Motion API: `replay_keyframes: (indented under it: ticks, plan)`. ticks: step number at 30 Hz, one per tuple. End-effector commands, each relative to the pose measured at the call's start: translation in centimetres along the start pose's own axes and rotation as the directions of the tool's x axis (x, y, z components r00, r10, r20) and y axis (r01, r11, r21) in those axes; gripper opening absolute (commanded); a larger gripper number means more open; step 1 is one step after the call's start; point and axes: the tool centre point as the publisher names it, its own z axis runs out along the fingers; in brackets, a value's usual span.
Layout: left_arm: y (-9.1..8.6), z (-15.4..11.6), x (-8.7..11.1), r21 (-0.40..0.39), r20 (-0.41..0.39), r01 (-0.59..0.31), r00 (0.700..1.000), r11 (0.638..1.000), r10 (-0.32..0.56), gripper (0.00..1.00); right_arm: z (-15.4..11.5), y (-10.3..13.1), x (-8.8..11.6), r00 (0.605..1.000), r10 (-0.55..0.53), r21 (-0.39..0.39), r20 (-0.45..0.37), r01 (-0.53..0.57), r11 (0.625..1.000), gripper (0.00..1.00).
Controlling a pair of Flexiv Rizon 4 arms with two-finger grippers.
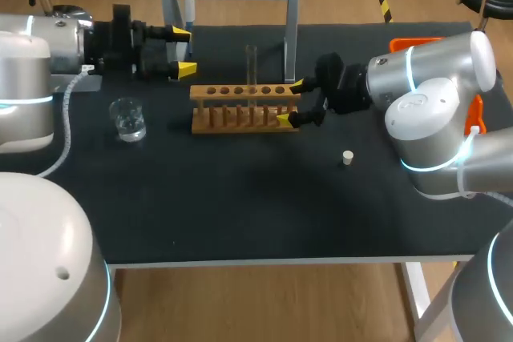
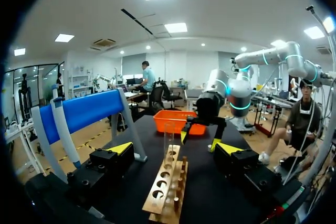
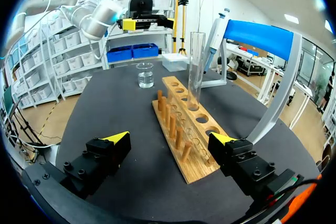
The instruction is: Invert the test tube, pick up the pipette, mount the tip to pipette, aspirate from beaker and dispense into the tube, eject the tip, return the pipette, and cap with the stopper.
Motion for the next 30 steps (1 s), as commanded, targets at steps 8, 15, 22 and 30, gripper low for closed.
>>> replay_keyframes:
  ticks: [8,15,22,30]
  plan:
    - [-0.1,0.1,0.1,-0.003,0.003,0.001,1.000,1.000,-0.001,1.00,0.0,0.0,0.0,1.000,0.000,0.002,0.000,0.000,1.000,1.00]
    - [1.6,-3.8,-2.4,-0.028,0.127,0.032,0.992,0.999,-0.028,1.00,0.0,0.0,0.0,1.000,0.000,0.002,0.000,0.000,1.000,1.00]
    - [5.1,-11.6,-6.8,-0.103,0.343,0.127,0.935,0.986,-0.085,1.00,0.0,0.0,0.0,1.000,0.000,0.002,0.000,0.000,1.000,1.00]
    - [9.7,-19.0,-11.5,-0.143,0.636,0.288,0.759,0.947,-0.135,1.00,0.0,0.0,0.0,1.000,0.000,0.002,0.000,0.000,1.000,1.00]
